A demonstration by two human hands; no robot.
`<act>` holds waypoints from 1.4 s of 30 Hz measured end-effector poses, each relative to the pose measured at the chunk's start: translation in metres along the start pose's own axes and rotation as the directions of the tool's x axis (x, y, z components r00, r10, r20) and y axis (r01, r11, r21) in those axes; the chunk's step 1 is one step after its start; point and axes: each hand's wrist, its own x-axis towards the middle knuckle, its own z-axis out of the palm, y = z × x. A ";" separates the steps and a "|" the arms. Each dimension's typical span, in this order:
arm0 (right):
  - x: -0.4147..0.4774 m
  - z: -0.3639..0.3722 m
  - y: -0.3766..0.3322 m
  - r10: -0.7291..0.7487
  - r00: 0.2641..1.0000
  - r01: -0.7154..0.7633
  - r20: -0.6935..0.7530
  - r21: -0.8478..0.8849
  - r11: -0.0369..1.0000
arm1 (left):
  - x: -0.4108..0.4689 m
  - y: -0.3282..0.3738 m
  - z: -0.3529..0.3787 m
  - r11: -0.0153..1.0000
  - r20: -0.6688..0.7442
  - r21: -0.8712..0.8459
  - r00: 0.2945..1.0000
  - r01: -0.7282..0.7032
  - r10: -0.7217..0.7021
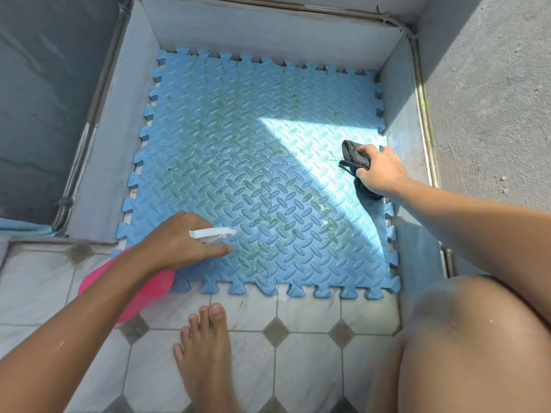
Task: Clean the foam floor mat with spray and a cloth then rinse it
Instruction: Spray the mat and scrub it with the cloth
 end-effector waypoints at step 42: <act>-0.085 0.074 -0.077 -0.913 0.204 0.978 0.354 -0.027 0.208 | -0.001 0.001 0.006 0.984 0.078 -0.177 0.996 -0.021 0.036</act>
